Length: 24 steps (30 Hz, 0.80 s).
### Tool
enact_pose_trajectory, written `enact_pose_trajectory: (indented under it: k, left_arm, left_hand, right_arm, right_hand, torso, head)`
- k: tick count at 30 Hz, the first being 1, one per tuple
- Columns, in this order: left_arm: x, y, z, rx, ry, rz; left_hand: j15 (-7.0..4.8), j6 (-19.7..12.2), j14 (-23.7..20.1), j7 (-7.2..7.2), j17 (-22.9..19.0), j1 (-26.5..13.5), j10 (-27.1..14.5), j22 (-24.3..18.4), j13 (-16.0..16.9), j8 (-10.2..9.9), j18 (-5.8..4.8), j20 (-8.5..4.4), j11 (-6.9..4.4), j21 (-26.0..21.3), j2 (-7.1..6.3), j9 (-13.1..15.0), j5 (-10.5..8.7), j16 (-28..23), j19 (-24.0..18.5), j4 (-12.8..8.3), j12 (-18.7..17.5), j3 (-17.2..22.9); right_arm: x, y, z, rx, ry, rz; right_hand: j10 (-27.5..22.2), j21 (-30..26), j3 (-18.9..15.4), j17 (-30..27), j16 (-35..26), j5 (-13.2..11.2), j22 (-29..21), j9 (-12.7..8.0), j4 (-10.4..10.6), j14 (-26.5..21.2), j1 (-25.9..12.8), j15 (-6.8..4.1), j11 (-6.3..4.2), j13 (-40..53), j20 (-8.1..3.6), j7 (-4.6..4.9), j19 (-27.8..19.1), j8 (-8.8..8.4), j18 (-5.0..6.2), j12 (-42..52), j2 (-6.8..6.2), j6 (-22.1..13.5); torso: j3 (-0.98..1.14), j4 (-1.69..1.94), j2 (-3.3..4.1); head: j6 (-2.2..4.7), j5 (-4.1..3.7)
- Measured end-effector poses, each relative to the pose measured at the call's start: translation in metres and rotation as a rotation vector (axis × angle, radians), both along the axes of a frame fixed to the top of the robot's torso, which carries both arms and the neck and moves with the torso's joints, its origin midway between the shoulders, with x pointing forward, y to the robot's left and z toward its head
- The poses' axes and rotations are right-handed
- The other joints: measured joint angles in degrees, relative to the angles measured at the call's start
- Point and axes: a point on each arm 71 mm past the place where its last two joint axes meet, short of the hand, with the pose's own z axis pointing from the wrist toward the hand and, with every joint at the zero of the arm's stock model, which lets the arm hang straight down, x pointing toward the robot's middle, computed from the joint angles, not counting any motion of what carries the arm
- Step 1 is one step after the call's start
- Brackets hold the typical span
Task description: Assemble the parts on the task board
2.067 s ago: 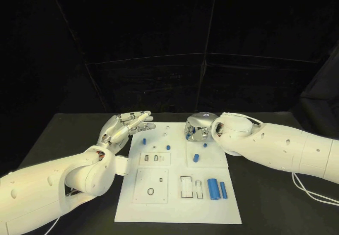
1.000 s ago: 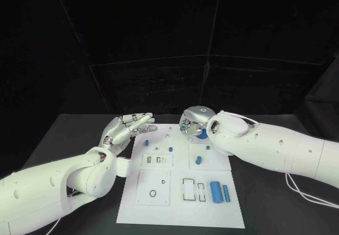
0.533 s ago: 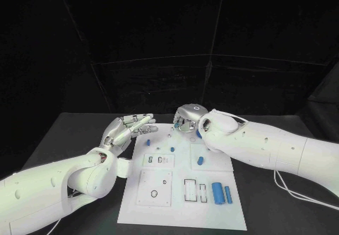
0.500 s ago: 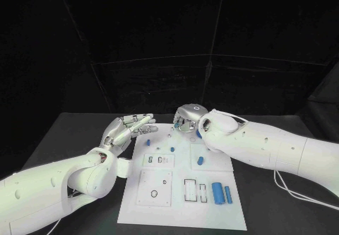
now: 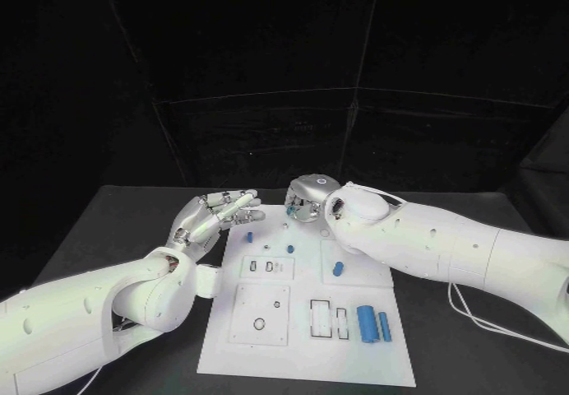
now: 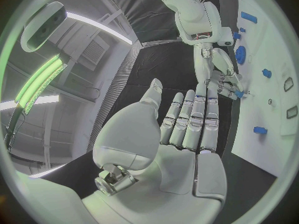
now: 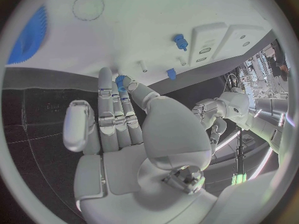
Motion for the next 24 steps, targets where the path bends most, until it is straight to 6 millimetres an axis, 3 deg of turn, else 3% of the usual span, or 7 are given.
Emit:
enact_pose_trajectory:
  k: [7,13,16,18,20,24]
  left_arm:
    - [0.0,-0.0003,0.0006,-0.001,-0.001,-0.001]
    - [0.0001,-0.0004,0.0009,-0.001,-0.001,-0.002]
    - [0.0002,-0.0004,0.0011,-0.001,-0.001,-0.002]
    - [0.0002,-0.0004,0.0011,-0.001,-0.001,-0.003]
    - [0.0003,-0.0004,0.0012,-0.001,-0.002,-0.003]
    - [0.0004,0.0006,0.0012,0.0,-0.001,-0.001]
  left_hand:
    - [0.0,0.0,0.0,0.0,0.0,0.0,0.0,0.0,0.0,0.0,0.0,-0.19,0.0,0.0,0.0,0.0,0.0,-0.3,0.2,0.0,0.0,0.0]
    - [0.0,0.0,0.0,0.0,-0.1,0.0,-0.2,-0.1,0.0,-0.2,0.0,-0.19,0.21,0.0,0.0,0.0,0.0,-0.3,0.2,0.0,0.0,0.0]
    - [0.0,0.0,0.0,0.0,-0.1,0.0,-0.2,-0.1,0.0,-0.2,0.0,-0.19,0.21,0.0,0.0,0.0,0.0,-0.3,0.2,0.0,0.0,0.0]
    - [0.0,0.0,0.0,0.0,-0.1,0.0,-0.2,-0.1,0.0,-0.2,0.0,-0.19,0.21,0.0,0.0,0.0,0.0,-0.3,0.2,0.0,0.0,0.0]
    - [0.0,0.0,0.0,0.0,-0.1,0.0,-0.2,-0.1,0.0,-0.2,0.0,-0.19,0.21,0.0,0.0,0.0,0.0,-0.3,0.2,0.0,0.0,0.0]
    - [0.0,0.0,0.0,0.0,-0.1,0.0,-0.2,-0.1,0.0,-0.2,0.0,-0.19,0.21,0.0,0.0,0.0,0.0,-0.3,0.2,0.0,0.0,0.0]
  right_arm:
    - [0.0017,0.0014,-0.0015,-0.011,0.012,-0.003]
    - [0.0036,0.002,-0.0025,-0.019,0.018,-0.009]
    - [0.0045,0.0017,-0.0028,-0.021,0.019,-0.012]
    - [0.0046,0.0016,-0.0028,-0.021,0.019,-0.012]
    - [0.0038,0.0012,-0.0025,-0.02,0.018,-0.01]
    - [-0.0015,-0.0042,-0.0004,-0.005,0.014,0.003]
  right_hand:
    - [-0.5,0.0,0.5,0.2,0.0,-0.3,-0.2,0.1,0.5,0.0,-0.5,0.0,0.12,0.0,0.0,0.13,0.0,-0.02,0.0,0.0,-0.56,-0.7]
    - [-4.4,-0.6,0.8,0.6,-0.2,-1.1,-2.5,0.0,1.3,0.3,-1.0,0.32,0.85,-0.3,0.43,0.88,-1.9,-0.23,0.0,0.0,-2.42,-3.3]
    - [-9.4,-2.6,0.0,0.8,-0.5,-1.3,-6.7,-0.1,2.1,0.4,-1.1,0.64,1.61,-0.3,0.96,1.32,-4.9,-0.22,0.01,0.0,-4.25,-6.7]
    - [-11.3,-3.9,-1.0,0.9,-0.5,-1.3,-9.2,-0.1,3.0,0.5,-1.0,0.91,1.72,-0.3,1.12,1.31,-6.7,-0.22,0.07,0.0,-4.82,-8.1]
    - [-12.4,-4.7,-3.2,1.1,-0.7,-0.6,-10.6,0.0,3.9,0.5,-1.0,0.94,1.74,-0.2,1.23,1.12,-7.6,-0.22,0.95,0.6,-5.93,-9.3]
    - [-12.7,-5.1,-7.7,1.3,-0.8,0.7,-11.6,0.0,6.4,0.5,-2.0,0.94,1.63,-0.1,1.23,0.82,-7.6,-0.22,0.95,1.8,-7.21,-10.6]
  torso:
    - [0.01,-0.04,0.07]
    - [0.01,-0.06,0.07]
    - [0.01,-0.06,0.07]
    - [0.01,-0.06,0.07]
    - [0.01,-0.06,0.07]
    - [0.04,-0.07,0.05]
  head:
    - [-0.08,0.08]
    - [-0.16,0.09]
    - [-0.16,0.09]
    - [-0.16,0.09]
    - [-0.16,0.09]
    - [-0.16,0.09]
